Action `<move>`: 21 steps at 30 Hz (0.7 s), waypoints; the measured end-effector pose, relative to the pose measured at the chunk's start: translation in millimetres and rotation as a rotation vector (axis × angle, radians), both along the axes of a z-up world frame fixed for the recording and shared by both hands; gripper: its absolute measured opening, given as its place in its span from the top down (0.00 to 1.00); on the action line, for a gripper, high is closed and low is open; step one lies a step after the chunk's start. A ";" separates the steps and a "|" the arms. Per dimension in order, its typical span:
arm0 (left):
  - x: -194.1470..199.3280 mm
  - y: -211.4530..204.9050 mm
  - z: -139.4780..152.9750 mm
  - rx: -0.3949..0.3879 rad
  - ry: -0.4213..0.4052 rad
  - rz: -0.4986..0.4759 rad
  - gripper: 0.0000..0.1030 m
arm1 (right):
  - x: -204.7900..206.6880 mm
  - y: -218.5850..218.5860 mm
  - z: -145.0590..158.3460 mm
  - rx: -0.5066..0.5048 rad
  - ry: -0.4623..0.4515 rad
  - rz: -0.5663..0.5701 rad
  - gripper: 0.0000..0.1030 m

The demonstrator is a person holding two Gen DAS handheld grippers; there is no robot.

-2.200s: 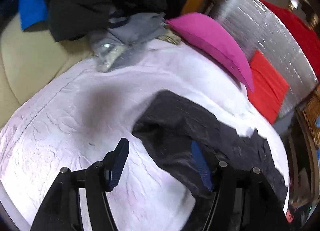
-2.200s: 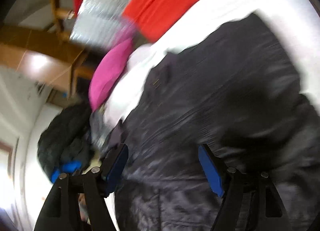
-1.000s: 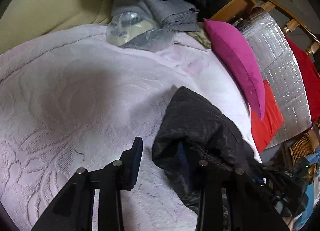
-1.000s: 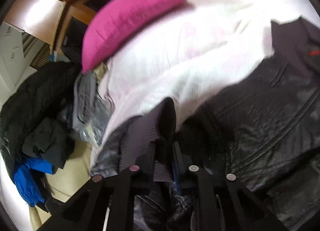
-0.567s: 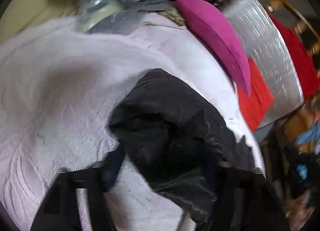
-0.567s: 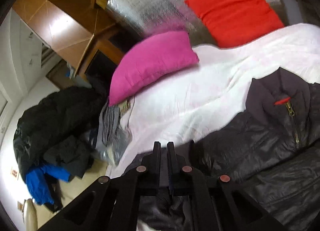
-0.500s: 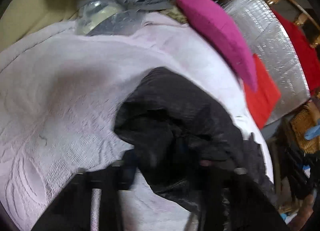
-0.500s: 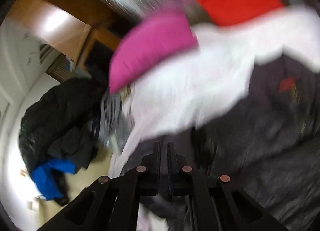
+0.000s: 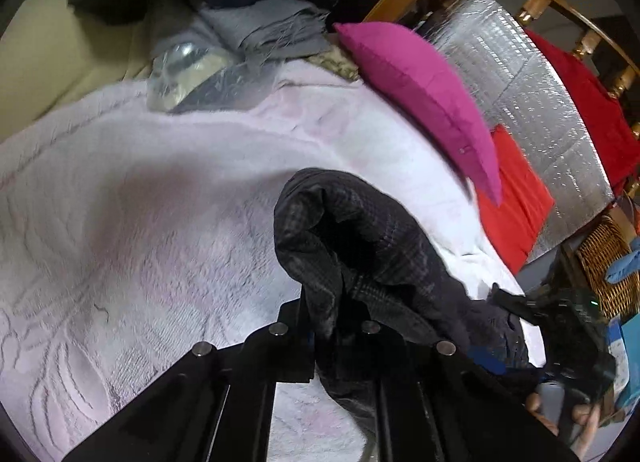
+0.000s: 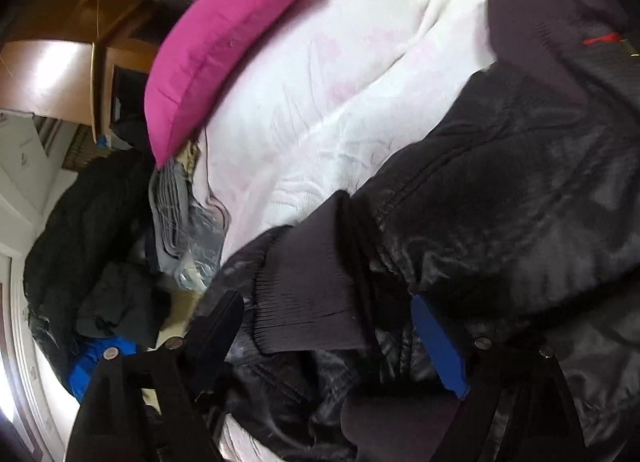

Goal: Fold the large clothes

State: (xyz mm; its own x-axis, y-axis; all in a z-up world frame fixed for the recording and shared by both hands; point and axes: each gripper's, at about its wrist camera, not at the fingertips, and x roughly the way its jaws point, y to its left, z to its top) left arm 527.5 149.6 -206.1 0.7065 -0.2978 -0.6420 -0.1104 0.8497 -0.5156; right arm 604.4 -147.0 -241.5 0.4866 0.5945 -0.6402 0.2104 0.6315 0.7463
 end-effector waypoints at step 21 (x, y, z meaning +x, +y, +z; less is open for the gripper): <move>-8.8 -9.1 19.1 0.096 -0.061 -0.069 0.94 | -25.8 -19.1 47.8 0.057 -0.217 -0.124 0.91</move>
State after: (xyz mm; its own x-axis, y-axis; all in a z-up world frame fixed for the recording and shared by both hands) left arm 518.7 140.6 -187.1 0.7248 -0.2865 -0.6266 -0.0210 0.8999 -0.4357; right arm 578.6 -166.1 -193.6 0.6807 0.5535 -0.4798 0.1144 0.5666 0.8160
